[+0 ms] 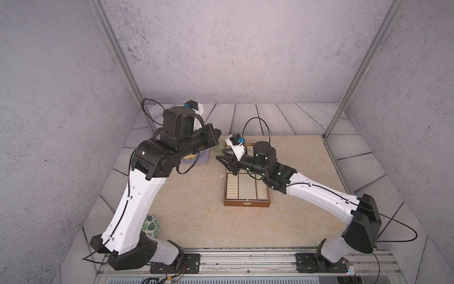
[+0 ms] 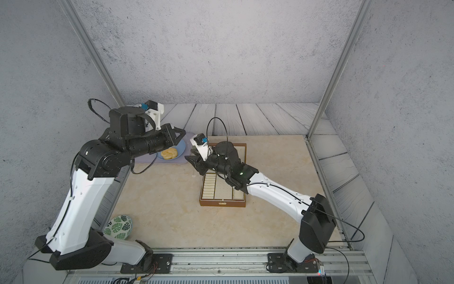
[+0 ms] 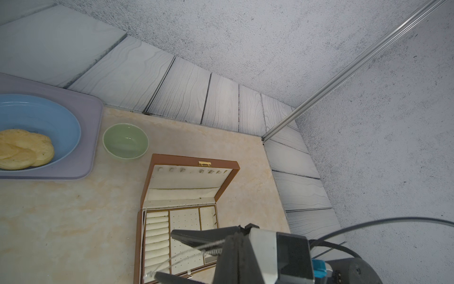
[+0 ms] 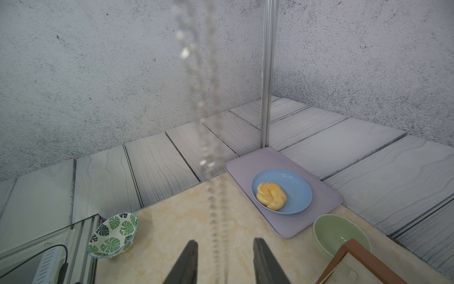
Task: Put jewelry chain into jewelry box
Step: Pick up the necklace from the center of the board.
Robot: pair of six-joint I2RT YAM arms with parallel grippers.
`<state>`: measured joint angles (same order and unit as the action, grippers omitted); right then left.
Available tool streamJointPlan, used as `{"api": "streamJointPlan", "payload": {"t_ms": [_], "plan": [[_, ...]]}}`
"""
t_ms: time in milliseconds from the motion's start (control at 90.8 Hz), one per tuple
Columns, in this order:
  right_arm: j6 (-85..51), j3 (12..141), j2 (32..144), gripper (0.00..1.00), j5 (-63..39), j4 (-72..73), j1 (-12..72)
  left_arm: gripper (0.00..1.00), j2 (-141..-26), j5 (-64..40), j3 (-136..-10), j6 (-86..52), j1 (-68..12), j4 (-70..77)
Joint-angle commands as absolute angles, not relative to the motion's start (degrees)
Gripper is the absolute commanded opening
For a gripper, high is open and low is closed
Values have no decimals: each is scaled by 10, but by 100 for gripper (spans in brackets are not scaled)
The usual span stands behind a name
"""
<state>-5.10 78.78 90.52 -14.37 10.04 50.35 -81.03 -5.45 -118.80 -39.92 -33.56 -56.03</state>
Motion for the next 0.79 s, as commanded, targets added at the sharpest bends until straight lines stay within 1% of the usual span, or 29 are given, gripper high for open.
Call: {"api": "streamJointPlan", "payload": {"t_ms": [0, 374, 782], "plan": [[-43, 811, 917, 39, -153, 97, 505, 0, -802, -52, -1197, -397, -339, -559], [-75, 810, 915, 38, -264, 104, 505, 0, -806, -41, -1201, -391, -339, -555], [-91, 787, 896, 33, -267, 112, 507, 0, -813, -31, -1201, -385, -339, -557]]}}
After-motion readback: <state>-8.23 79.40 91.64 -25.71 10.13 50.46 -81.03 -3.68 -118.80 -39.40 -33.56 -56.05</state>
